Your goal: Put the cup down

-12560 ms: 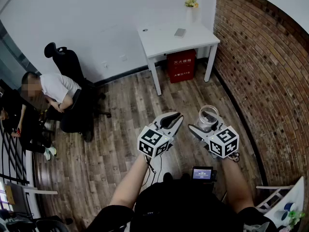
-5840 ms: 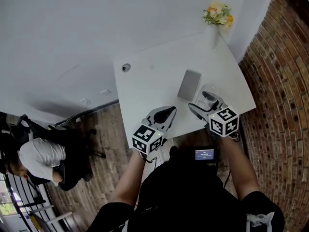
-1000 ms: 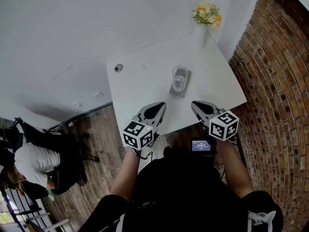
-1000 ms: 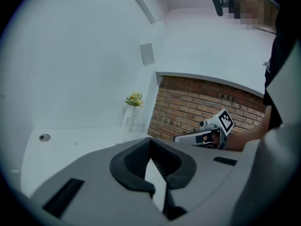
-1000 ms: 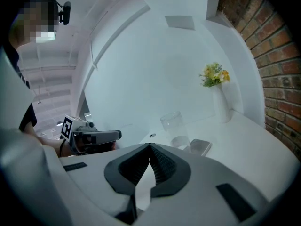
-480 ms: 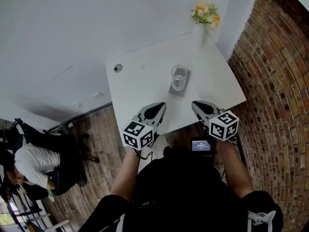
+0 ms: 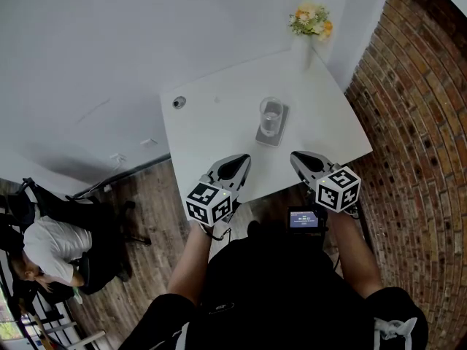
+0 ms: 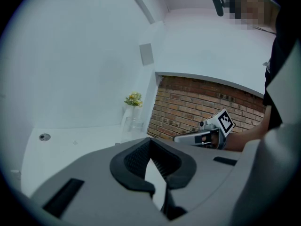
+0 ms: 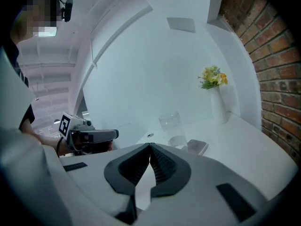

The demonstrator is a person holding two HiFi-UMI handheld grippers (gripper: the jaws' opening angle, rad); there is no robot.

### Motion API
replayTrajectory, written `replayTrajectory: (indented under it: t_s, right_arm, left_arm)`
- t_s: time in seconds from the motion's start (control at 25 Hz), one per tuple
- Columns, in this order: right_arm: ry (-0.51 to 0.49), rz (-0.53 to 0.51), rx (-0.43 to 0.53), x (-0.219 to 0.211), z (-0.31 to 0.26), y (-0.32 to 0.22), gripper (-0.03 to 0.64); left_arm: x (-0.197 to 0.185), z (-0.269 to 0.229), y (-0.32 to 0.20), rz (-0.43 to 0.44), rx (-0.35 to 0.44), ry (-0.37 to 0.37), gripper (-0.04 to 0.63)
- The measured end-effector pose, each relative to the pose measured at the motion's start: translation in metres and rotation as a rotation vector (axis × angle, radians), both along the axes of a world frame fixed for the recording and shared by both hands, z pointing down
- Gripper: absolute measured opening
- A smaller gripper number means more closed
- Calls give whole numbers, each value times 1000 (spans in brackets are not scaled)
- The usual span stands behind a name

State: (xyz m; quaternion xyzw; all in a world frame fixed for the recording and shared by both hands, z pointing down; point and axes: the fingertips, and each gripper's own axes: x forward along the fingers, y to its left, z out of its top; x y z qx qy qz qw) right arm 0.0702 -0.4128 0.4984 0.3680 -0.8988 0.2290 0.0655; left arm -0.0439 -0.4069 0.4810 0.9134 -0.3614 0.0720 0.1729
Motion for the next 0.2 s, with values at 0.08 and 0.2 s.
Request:
replayTrajectory:
  t_s: [0.08, 0.2]
  right_arm:
    - [3, 1, 0, 0, 1, 0, 14]
    - [10, 3, 2, -1, 2, -1, 14]
  left_arm:
    - [0, 0, 0, 0, 0, 0, 8]
    - [0, 1, -1, 0, -1, 0, 8]
